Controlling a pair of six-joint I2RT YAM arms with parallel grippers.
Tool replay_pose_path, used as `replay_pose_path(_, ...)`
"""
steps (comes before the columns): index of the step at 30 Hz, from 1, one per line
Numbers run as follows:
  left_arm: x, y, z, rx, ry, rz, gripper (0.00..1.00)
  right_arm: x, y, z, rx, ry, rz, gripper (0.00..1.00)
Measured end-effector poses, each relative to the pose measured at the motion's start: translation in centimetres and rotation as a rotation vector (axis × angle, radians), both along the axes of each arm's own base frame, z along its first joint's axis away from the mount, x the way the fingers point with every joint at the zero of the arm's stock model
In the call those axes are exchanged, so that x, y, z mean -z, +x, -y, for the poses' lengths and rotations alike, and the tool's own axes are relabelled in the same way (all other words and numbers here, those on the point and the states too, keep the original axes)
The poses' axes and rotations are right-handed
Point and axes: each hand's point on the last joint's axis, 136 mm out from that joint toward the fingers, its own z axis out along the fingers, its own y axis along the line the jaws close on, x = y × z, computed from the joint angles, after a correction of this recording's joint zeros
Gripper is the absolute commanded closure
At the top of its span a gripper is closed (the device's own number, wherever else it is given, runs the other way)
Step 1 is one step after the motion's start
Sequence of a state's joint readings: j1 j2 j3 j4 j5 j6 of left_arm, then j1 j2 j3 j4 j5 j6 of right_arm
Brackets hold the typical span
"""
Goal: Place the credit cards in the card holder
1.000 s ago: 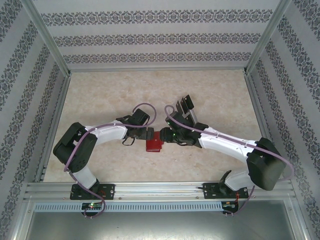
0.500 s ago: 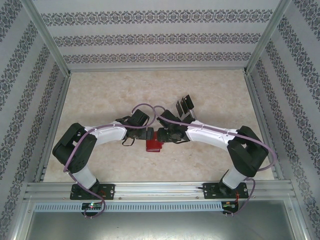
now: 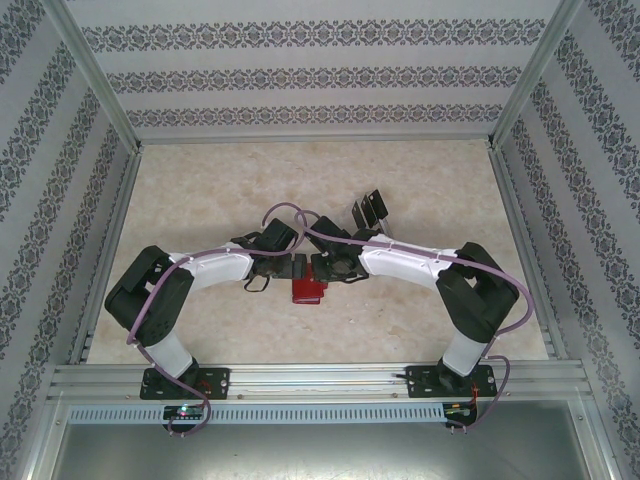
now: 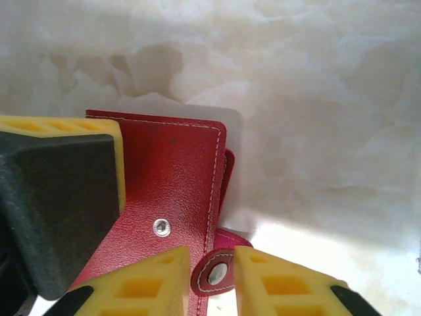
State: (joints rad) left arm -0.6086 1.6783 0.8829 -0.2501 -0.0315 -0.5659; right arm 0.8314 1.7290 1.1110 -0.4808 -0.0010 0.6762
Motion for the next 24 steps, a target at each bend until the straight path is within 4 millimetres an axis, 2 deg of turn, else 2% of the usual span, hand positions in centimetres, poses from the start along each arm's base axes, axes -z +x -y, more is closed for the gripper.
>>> replay_pose_path(4,0.0,0.02,0.01,0.0,-0.001,0.001,0.01,0.09,-0.16,0.16,-0.003,-0.011,-0.003,0.81)
replay_pose_path(7,-0.01,0.02,0.02,0.0,-0.001,0.001,0.01,0.09,-0.15,0.15,-0.003,-0.01,-0.003,0.65)
replay_pose_path(12,-0.02,0.04,0.03,-0.001,-0.002,0.002,0.01,0.08,-0.16,0.14,-0.007,-0.011,-0.001,0.64)
replay_pose_path(18,0.0,0.03,0.01,-0.003,-0.003,0.002,0.02,0.3,-0.34,0.05,-0.013,-0.016,-0.005,0.7)
replay_pose_path(24,0.0,0.03,0.02,-0.004,-0.003,0.002,0.02,0.97,-0.45,0.11,-0.018,-0.031,-0.016,0.83)
